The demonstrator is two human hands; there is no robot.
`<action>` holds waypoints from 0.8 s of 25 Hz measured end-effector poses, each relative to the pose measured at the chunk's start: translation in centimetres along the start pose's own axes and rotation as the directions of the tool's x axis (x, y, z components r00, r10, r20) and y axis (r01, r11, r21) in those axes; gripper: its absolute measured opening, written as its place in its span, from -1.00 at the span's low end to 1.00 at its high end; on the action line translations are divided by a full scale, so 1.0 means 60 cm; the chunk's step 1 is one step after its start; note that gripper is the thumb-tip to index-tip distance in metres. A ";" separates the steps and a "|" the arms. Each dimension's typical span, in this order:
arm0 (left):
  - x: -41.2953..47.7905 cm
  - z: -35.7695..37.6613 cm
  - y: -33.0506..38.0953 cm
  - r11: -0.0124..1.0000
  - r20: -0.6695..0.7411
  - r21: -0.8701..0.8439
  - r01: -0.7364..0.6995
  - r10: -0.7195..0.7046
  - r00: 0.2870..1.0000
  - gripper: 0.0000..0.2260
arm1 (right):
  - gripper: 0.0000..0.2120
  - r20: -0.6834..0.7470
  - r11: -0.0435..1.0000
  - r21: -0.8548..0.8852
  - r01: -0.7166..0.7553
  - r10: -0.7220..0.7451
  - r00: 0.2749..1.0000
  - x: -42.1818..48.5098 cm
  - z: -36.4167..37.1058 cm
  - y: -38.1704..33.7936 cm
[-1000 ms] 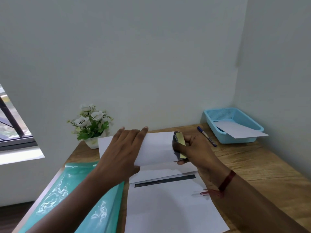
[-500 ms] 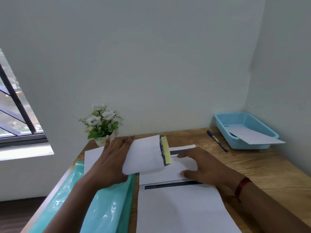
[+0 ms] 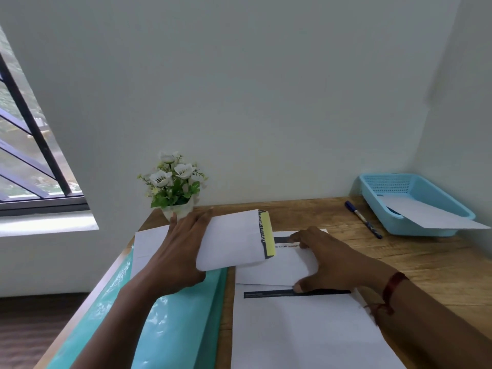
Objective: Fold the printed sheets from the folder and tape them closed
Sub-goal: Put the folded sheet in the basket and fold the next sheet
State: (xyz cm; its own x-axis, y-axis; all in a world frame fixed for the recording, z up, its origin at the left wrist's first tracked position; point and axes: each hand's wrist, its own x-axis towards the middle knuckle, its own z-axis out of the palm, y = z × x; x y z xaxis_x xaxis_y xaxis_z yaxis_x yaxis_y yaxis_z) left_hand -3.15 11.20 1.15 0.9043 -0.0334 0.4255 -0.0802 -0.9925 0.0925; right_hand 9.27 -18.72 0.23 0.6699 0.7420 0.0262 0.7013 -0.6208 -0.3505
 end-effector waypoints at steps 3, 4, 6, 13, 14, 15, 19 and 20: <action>0.000 -0.005 -0.003 0.999 0.001 0.023 0.032 -0.032 0.999 0.00 | -0.14 -0.059 0.995 0.099 -0.007 0.012 0.998 0.002 -0.004 0.005; 0.000 -0.007 -0.003 0.999 0.009 0.037 0.039 -0.039 0.999 0.01 | -0.21 -0.086 0.994 0.111 0.003 0.007 0.996 0.002 -0.005 0.006; 0.000 -0.009 -0.003 0.997 0.023 0.053 0.054 -0.055 0.998 0.03 | -0.43 -0.158 0.991 0.131 0.030 -0.009 0.987 0.000 -0.010 0.009; -0.004 -0.013 0.003 0.995 0.023 0.067 0.072 -0.073 0.997 0.00 | -0.86 -0.521 0.935 0.345 -0.087 0.267 0.811 -0.040 -0.079 0.035; -0.004 -0.014 0.005 0.995 0.022 0.064 0.073 -0.074 0.997 0.00 | -0.85 -0.537 0.897 0.439 -0.056 0.312 0.784 -0.047 -0.087 0.038; -0.005 -0.014 0.006 0.996 0.020 0.059 0.073 -0.074 0.997 0.01 | -0.85 -0.528 0.844 0.536 -0.006 0.340 0.778 -0.052 -0.092 0.040; -0.007 -0.017 0.015 0.997 0.031 0.035 0.062 -0.063 0.998 0.04 | -0.83 -0.474 0.720 0.685 0.108 0.328 0.817 -0.058 -0.093 0.027; -0.007 -0.018 0.018 0.997 0.041 0.022 0.071 -0.072 0.997 0.04 | -0.83 -0.466 0.727 0.679 0.103 0.318 0.825 -0.057 -0.090 0.023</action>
State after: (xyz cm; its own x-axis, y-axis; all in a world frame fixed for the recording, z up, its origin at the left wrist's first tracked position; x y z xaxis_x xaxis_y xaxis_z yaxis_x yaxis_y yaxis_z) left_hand -4.06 10.29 2.03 0.9241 0.0332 0.3807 -0.0066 -0.9947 0.1028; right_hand 9.27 -23.46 4.73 0.8899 0.2968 0.3465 0.4133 -0.2029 -0.8877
